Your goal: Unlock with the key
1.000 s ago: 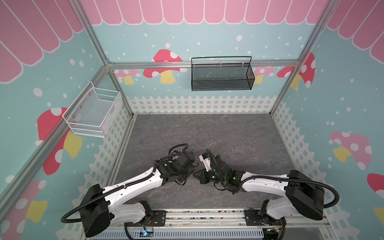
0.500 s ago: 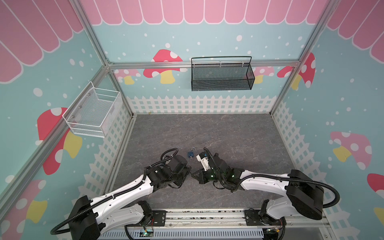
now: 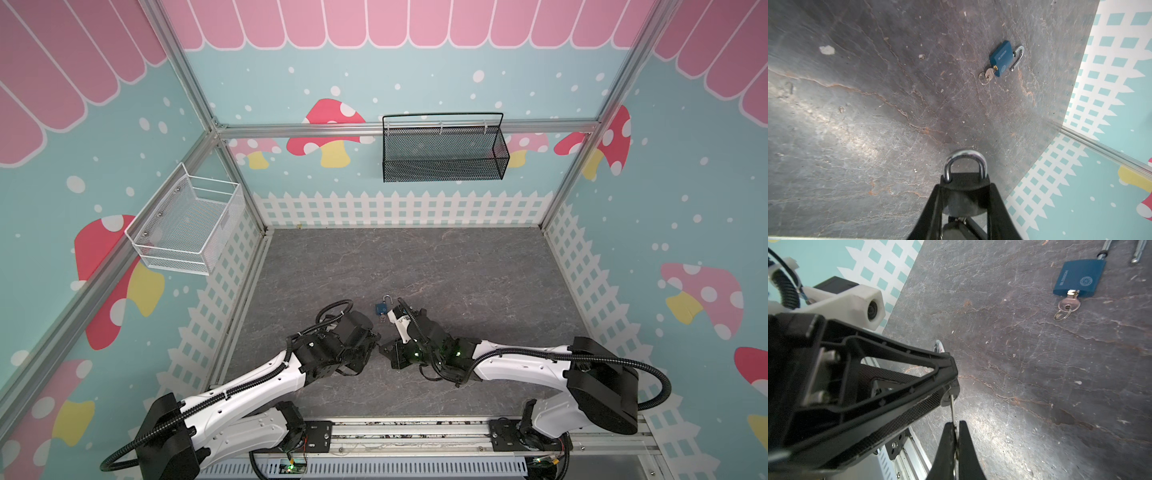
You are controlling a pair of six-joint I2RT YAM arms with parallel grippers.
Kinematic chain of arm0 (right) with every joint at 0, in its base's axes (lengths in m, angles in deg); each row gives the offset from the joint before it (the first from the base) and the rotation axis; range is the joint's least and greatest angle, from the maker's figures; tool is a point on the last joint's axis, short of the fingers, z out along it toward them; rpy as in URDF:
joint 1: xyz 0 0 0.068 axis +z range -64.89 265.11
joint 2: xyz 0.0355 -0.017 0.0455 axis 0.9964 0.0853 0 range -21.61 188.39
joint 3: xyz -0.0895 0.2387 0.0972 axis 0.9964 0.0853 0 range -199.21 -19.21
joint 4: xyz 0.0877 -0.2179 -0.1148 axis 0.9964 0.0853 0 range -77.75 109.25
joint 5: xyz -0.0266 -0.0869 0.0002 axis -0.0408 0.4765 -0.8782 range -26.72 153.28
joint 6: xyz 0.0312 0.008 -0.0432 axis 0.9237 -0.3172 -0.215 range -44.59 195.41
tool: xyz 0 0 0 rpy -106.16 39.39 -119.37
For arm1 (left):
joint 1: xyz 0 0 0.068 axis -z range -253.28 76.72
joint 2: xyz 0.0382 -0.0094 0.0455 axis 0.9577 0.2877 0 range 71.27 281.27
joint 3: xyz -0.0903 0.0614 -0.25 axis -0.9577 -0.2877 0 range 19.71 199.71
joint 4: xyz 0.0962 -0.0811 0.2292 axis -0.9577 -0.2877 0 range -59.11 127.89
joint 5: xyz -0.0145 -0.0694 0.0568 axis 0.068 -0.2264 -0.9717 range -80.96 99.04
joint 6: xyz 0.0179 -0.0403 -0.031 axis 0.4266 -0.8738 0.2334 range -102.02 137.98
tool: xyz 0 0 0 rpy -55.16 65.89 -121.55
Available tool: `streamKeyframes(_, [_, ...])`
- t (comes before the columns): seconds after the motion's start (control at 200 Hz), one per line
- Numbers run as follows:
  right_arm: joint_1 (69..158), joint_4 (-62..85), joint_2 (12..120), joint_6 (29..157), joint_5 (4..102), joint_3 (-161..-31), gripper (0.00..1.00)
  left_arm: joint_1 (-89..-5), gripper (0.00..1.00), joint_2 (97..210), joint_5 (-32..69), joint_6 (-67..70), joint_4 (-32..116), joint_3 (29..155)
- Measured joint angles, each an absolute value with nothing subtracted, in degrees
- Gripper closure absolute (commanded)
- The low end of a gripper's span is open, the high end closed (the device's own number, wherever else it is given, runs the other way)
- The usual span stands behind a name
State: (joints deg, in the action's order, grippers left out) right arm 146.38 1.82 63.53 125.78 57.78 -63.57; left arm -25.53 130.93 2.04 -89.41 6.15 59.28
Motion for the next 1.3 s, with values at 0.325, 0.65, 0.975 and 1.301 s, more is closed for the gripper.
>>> streamKeyframes(0.325, [142.18,-1.2,64.12,127.02,48.98,-63.42,1.0,-25.69,1.0,130.54,0.66,-89.3,7.13,59.28])
streamKeyframes(0.65, [142.23,6.65,64.6,122.32,51.27,-68.07,1.0,-25.6,1.0,130.45,-0.52,-89.17,8.0,59.26])
streamKeyframes(0.975, [141.4,7.52,65.74,119.13,47.4,-69.82,1.0,-25.6,1.0,129.55,-1.52,-89.13,8.44,58.67])
streamKeyframes(1.301, [146.14,16.16,67.53,109.54,59.84,-75.11,1.0,-25.62,1.0,128.85,-1.85,-88.76,7.98,57.57])
